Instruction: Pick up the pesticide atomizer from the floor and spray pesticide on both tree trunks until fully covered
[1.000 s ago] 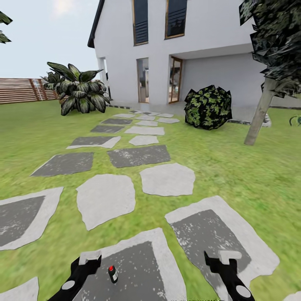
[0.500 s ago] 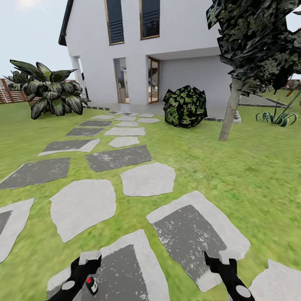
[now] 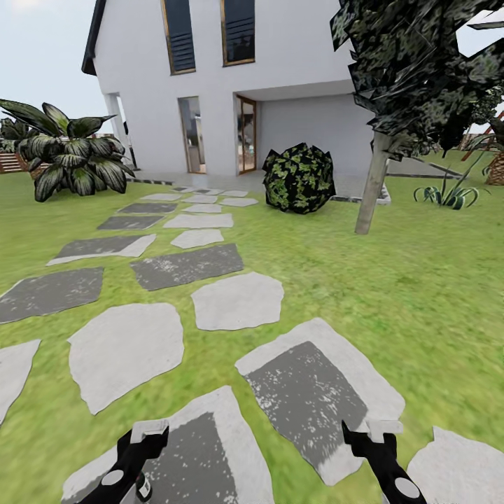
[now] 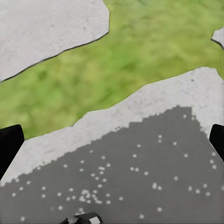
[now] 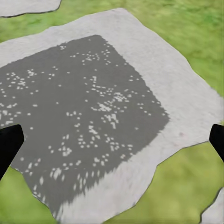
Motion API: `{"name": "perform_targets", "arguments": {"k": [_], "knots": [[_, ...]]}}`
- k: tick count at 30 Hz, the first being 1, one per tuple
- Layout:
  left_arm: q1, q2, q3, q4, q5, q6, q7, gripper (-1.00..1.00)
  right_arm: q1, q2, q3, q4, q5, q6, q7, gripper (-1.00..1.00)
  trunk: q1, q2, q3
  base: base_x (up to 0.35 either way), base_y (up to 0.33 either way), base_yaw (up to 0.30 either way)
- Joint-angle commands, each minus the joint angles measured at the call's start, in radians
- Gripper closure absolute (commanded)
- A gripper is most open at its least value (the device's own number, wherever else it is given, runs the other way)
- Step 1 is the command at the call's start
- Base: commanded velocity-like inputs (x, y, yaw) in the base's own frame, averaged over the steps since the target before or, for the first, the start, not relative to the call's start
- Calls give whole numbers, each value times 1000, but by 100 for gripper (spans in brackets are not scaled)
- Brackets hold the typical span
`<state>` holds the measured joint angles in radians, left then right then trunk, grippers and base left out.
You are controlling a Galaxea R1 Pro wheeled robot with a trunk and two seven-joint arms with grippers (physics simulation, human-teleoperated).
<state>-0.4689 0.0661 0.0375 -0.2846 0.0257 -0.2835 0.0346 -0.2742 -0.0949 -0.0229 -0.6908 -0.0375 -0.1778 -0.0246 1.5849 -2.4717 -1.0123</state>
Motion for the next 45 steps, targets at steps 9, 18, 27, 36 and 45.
{"name": "perform_targets", "arguments": {"k": [9, 18, 27, 36, 45], "knots": [[-1, 5, 2, 1, 9, -8, 1, -100, 0, 0, 1, 1, -4, -3, -2, -100, 0, 0, -1, -248, 124, 0], [-1, 5, 2, 1, 10, -8, 1, -100, 0, 0, 1, 1, -4, -3, -2, -100, 0, 0, -1, -300, 144, 0], [-1, 4, 3, 0, 6, -7, -1, -100, 0, 0, 1, -1, -4, -3, -1, -100, 0, 0, -1, -80, 38, 0], [-1, 6, 3, 1, 4, -6, -1, -100, 0, 0, 1, -1, -4, -3, -2, -100, 15, -28, -14, -2, 1, 0], [-1, 6, 2, 1, 3, -6, 0, -100, 0, 0, 0, -1, -4, -3, -2, -100, 19, -30, -60, 0, 0, 0]]}}
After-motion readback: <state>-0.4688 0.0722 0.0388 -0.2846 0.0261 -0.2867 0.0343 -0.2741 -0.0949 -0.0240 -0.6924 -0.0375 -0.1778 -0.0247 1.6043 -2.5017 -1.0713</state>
